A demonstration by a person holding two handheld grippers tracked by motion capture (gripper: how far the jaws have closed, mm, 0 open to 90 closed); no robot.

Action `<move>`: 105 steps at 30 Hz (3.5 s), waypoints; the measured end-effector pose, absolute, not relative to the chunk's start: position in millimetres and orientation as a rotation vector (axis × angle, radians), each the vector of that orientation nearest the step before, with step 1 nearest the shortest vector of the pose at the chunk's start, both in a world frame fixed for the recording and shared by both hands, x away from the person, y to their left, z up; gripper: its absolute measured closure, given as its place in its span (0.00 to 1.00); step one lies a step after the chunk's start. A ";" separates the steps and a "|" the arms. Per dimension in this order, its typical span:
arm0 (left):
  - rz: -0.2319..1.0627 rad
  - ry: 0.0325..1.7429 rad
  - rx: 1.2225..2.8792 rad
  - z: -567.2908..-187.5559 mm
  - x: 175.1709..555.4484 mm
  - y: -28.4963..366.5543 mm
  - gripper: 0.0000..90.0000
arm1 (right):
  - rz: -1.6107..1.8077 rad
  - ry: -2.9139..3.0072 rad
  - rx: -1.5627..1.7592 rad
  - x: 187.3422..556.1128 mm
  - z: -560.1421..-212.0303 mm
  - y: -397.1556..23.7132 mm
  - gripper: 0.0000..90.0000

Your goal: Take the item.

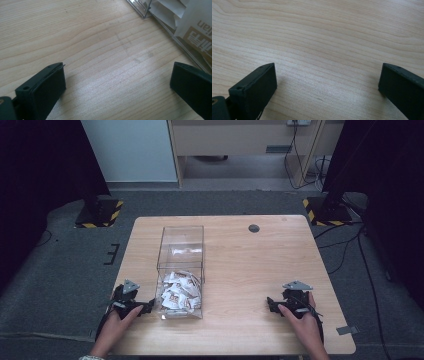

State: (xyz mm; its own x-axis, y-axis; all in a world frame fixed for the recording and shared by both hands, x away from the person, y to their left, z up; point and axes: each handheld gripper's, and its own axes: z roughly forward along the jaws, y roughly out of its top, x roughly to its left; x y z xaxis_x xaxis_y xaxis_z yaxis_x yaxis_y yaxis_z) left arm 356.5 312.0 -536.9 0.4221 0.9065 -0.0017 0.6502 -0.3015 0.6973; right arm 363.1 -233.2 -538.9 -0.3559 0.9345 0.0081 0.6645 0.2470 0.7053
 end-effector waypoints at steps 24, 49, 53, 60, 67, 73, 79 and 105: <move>0.530 1.311 2.055 -536.9 356.5 312.0 0.00 | 0.874 2.124 1.455 364.6 -538.1 -232.8 0.02; 0.530 1.311 2.055 -536.9 356.5 312.0 0.00 | 0.953 2.163 1.373 354.9 -519.3 -224.6 0.10; 0.531 1.311 2.056 -536.9 356.5 312.0 0.00 | 0.952 2.171 1.359 354.1 -518.4 -223.7 0.12; 0.531 1.311 2.055 -536.9 356.5 312.0 0.00 | 0.972 2.199 1.311 352.4 -516.1 -220.2 0.19; 0.531 1.311 2.055 -536.9 356.5 312.0 0.00 | 0.995 2.219 1.284 348.3 -509.6 -214.0 0.21; 0.531 1.311 2.055 -536.9 356.5 312.0 0.00 | 1.011 2.230 1.269 345.7 -505.3 -208.3 0.22; 0.530 1.311 2.055 -536.9 356.5 312.0 0.00 | 1.031 2.267 1.238 343.4 -500.5 -198.6 0.22; 0.530 1.311 2.055 -536.9 356.4 312.0 0.00 | 0.989 2.340 1.170 356.7 -467.1 -162.5 0.24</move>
State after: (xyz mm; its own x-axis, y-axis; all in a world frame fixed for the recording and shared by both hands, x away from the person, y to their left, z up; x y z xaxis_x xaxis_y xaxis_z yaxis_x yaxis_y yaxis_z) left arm 356.4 312.0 -536.9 0.4223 0.9065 -0.0016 0.6503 -0.3017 0.6973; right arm 356.7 -162.5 -467.1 -0.6016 0.7988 0.0043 0.5597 0.4177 0.7158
